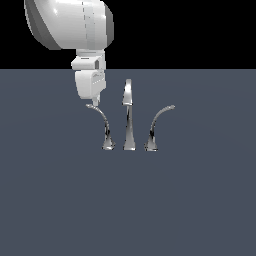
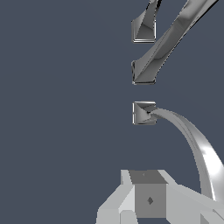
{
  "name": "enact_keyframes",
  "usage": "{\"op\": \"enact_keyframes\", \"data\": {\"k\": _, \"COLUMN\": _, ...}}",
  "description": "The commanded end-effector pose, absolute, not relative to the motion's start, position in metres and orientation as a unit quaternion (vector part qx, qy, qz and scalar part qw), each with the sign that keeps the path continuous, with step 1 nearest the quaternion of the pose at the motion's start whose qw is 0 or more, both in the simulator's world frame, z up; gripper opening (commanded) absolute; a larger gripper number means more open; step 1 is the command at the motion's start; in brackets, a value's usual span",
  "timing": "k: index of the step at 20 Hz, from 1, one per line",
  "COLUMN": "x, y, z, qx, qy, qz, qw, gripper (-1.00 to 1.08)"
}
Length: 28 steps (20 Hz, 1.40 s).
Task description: Turn on the faucet by rotating a designated handle.
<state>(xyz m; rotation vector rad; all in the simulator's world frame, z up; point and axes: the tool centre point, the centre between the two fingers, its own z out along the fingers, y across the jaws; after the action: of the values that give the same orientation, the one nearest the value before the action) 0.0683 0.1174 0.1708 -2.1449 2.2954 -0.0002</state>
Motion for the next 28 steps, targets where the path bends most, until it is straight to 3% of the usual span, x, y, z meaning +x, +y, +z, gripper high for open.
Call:
{"op": "enact_keyframes", "data": {"k": 1, "x": 0.068, "y": 0.118, "z": 0.171, "qx": -0.683, "qy": 0.731, "qz": 0.000, "qw": 0.000, "gripper": -1.00}}
{"op": "enact_keyframes", "data": {"k": 14, "x": 0.027, "y": 0.137, "z": 0.171, "qx": -0.683, "qy": 0.731, "qz": 0.000, "qw": 0.000, "gripper": -1.00}}
{"op": "enact_keyframes", "data": {"k": 16, "x": 0.036, "y": 0.129, "z": 0.171, "qx": -0.679, "qy": 0.735, "qz": -0.003, "qw": 0.004, "gripper": -1.00}}
{"op": "enact_keyframes", "data": {"k": 28, "x": 0.000, "y": 0.125, "z": 0.171, "qx": -0.681, "qy": 0.732, "qz": -0.001, "qw": 0.001, "gripper": -1.00}}
